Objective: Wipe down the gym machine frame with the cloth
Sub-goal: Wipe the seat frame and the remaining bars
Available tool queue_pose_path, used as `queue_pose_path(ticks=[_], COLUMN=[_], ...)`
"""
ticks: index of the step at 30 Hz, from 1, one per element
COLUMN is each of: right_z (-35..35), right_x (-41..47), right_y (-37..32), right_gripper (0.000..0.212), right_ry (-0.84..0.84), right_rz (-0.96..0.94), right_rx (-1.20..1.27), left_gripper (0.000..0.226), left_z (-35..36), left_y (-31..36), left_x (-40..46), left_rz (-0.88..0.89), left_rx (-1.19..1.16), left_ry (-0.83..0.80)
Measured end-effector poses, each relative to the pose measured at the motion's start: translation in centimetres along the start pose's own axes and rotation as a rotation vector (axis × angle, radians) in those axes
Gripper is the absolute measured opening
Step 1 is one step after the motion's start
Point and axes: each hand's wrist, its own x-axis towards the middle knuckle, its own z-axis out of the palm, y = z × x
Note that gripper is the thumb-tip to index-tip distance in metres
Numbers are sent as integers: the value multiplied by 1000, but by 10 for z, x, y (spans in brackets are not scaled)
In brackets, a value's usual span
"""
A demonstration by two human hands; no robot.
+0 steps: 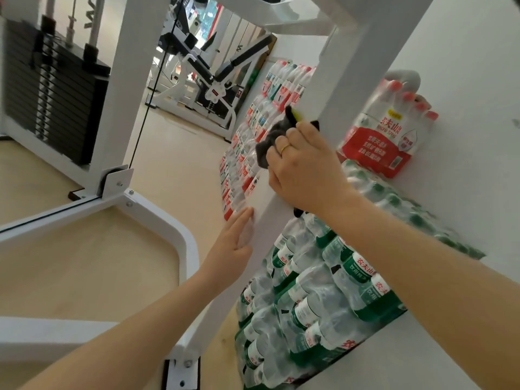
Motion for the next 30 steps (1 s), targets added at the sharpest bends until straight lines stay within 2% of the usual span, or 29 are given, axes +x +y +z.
queue_pose_path(ticks=[3,6,9,13,17,22,26,28,30], right_z=[18,28,27,22,18,38,52,55,59], right_x=[-25,-45,-53,-36,-28,-59,-101,-107,-103], right_y=[-60,-109,-111,-58,-55,-145,-230,-245,-238], right_gripper=[20,23,21,22,24,17,29,28,21], right_ry=[-63,-154,-124,91,78,-59,-245,-247,-178], right_rz=[-95,-205,-255,-31,48,-62,-268,-328,-298], right_rx=[12,54,116,192,179,161,186,188,192], left_gripper=[77,78,78,76,76,70,65,65,65], left_z=[1,0,-2,-4,-6,-16,-37,-45,-52], left_y=[-32,-53,-58,-63,-64,-87,-127,-144,-156], left_x=[-19,-29,-34,-33,-31,-48,-74,-84,-91], left_rz=[-78,-126,-175,-200,-200,-269,-369,-422,-457], left_rx=[21,-12,-62,-111,-114,-20,99,141,185], left_ry=[-69,-97,-102,-112,-122,-77,-17,-15,-36])
